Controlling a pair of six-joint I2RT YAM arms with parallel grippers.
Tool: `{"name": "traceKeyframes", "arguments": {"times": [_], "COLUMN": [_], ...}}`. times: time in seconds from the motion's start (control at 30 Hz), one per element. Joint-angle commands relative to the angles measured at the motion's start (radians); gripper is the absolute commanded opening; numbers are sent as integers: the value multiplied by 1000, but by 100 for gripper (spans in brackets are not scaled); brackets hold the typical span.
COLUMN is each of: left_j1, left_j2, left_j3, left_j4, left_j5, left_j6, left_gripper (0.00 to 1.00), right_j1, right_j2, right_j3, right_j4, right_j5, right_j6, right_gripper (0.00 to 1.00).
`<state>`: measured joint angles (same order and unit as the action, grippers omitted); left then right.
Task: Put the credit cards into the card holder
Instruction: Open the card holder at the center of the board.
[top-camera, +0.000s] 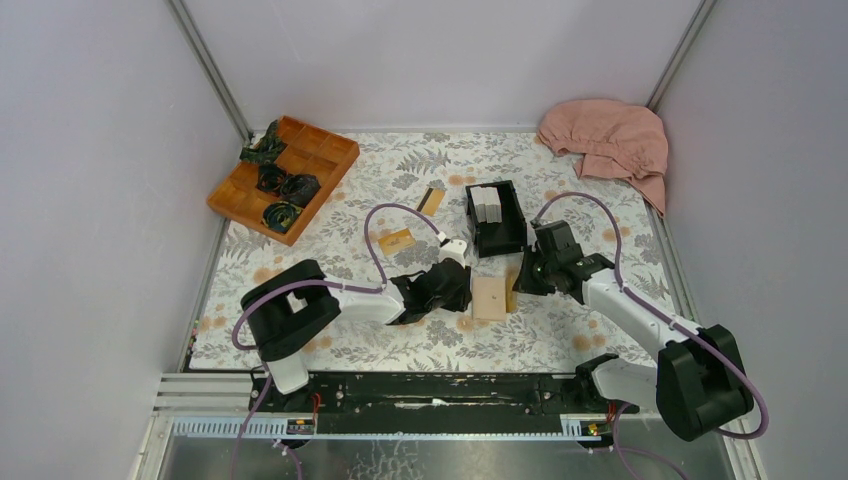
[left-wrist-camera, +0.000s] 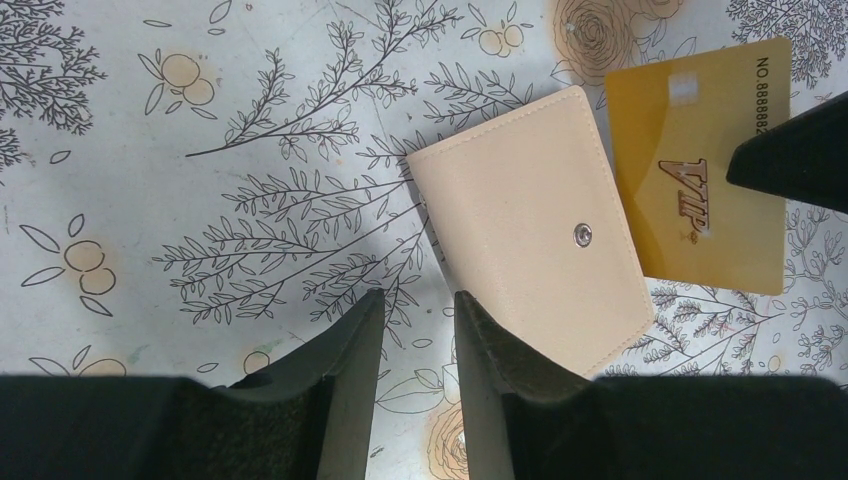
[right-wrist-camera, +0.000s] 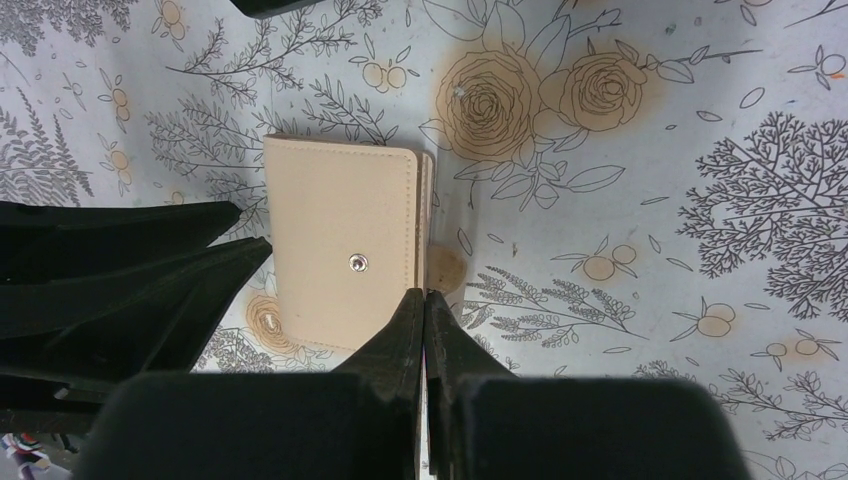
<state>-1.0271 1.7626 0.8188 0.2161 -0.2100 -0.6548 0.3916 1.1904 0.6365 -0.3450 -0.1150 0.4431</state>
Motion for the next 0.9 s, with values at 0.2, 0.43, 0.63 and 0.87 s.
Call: {"name": "traceKeyframes", "arguments": {"times": [0.2,0.43,0.63,0.87], "left_j1": [-7,-8,-8,-8], "left_j2": [24,24,24,31], "left_j3": [-7,-9,-13,-13], "left_j4": [-14,-14,-14,-8], "left_j5": [-25,-24,-26,-20], "left_j6": [11,9,9,7], "left_gripper": [38,38,38,38], "right_j1": [-20,-23,-25,-29], "right_j2": [-66,-63,-57,-58], "right_j3": [17,1,-28,-49], "right_j4": [-7,6,37,59], "right_j5": [-30,-40,-52,-68], "right_j6": [-2,-3,5,12], "right_gripper": [0,0,0,0]}}
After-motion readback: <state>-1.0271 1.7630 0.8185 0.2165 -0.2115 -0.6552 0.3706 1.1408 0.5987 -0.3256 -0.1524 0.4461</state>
